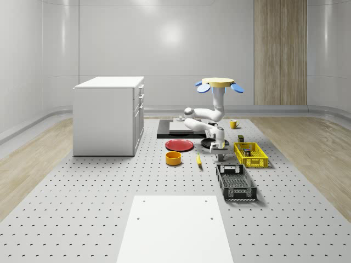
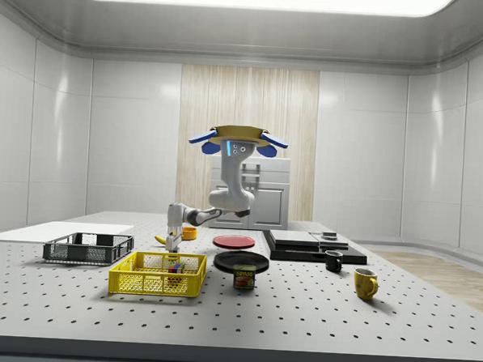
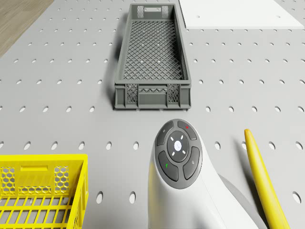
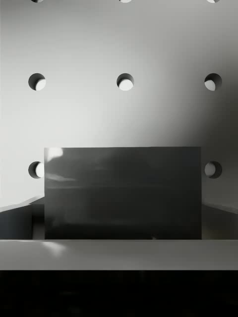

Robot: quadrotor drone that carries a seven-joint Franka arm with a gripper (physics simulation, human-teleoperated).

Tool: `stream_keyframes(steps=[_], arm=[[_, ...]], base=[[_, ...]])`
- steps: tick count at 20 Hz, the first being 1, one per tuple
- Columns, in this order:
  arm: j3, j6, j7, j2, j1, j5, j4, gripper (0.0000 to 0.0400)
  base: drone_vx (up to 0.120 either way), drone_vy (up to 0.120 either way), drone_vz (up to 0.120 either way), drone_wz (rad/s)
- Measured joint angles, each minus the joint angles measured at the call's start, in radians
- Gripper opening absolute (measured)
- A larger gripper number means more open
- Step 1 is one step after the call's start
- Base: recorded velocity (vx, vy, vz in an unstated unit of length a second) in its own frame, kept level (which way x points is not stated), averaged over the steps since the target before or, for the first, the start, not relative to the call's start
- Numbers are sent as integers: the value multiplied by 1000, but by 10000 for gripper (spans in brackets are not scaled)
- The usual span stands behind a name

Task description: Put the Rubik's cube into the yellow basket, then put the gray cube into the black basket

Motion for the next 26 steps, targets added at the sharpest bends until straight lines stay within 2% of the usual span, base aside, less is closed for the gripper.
stream_keyframes(steps=[11, 16, 26], arm=[[1, -7, -2, 6, 3, -1, 0, 252], [46, -27, -4, 7, 14, 40, -17, 251], [145, -63, -3, 4, 30, 134, -45, 251]], base=[[0, 0, 0, 0], [0, 0, 8, 0], [0, 0, 120, 0]])
